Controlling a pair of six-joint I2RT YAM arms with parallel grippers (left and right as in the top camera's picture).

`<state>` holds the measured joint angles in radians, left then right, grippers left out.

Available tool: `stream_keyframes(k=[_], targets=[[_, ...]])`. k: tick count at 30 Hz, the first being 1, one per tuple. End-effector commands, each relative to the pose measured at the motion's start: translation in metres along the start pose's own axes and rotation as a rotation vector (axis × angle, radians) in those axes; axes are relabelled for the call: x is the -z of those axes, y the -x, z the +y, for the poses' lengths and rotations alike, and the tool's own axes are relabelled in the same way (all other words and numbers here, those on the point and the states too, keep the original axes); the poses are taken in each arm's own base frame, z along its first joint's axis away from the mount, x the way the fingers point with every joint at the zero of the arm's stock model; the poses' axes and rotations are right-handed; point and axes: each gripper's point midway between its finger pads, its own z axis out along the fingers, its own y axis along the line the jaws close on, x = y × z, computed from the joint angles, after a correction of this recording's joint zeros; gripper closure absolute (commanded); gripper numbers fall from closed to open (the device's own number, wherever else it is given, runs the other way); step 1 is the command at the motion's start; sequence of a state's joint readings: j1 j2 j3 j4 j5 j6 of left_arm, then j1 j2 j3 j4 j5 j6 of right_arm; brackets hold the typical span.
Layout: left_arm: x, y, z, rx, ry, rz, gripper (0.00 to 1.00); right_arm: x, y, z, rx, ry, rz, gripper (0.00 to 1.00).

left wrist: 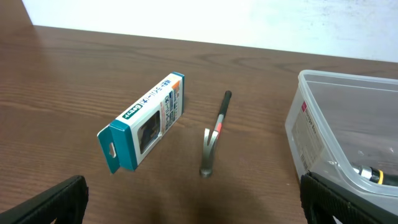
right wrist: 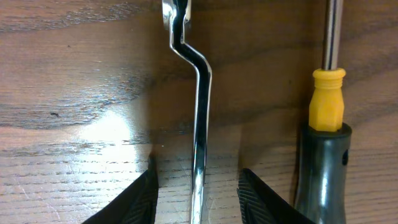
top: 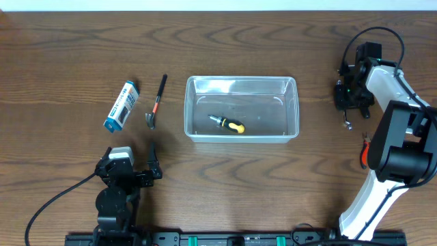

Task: Pack container
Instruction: 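Move the right gripper to the chrome offset wrench and grasp it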

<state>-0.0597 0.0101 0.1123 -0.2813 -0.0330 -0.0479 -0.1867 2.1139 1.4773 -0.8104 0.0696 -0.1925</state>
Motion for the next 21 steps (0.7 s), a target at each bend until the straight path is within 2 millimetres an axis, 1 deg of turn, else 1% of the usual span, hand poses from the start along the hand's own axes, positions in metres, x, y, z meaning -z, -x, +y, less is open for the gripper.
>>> stream_keyframes(k=[1, 4, 10, 12, 18, 21], targets=[[-0.0027, -0.0111, 0.0021, -0.011, 0.008, 0.025, 0.02, -0.0147, -0.0093, -0.0017, -0.003, 0.003, 0.042, 0.63], [-0.0027, -0.0111, 0.0021, -0.011, 0.008, 0.025, 0.02, -0.0147, -0.0097, -0.0017, -0.004, 0.003, 0.044, 0.8], [-0.0027, -0.0111, 0.0021, -0.011, 0.008, 0.025, 0.02, -0.0147, -0.0097, -0.0017, -0.02, 0.003, 0.044, 0.93], [-0.0027, -0.0111, 0.0021, -0.011, 0.008, 0.025, 0.02, -0.0147, -0.0097, -0.0017, -0.019, 0.003, 0.044, 0.98], [-0.0027, -0.0111, 0.0021, -0.011, 0.008, 0.025, 0.02, -0.0136, -0.0101, -0.0007, -0.026, 0.008, 0.047, 0.99], [-0.0027, -0.0111, 0.0021, -0.011, 0.008, 0.025, 0.02, -0.0095, -0.0064, -0.0009, -0.046, 0.009, 0.041, 0.99]])
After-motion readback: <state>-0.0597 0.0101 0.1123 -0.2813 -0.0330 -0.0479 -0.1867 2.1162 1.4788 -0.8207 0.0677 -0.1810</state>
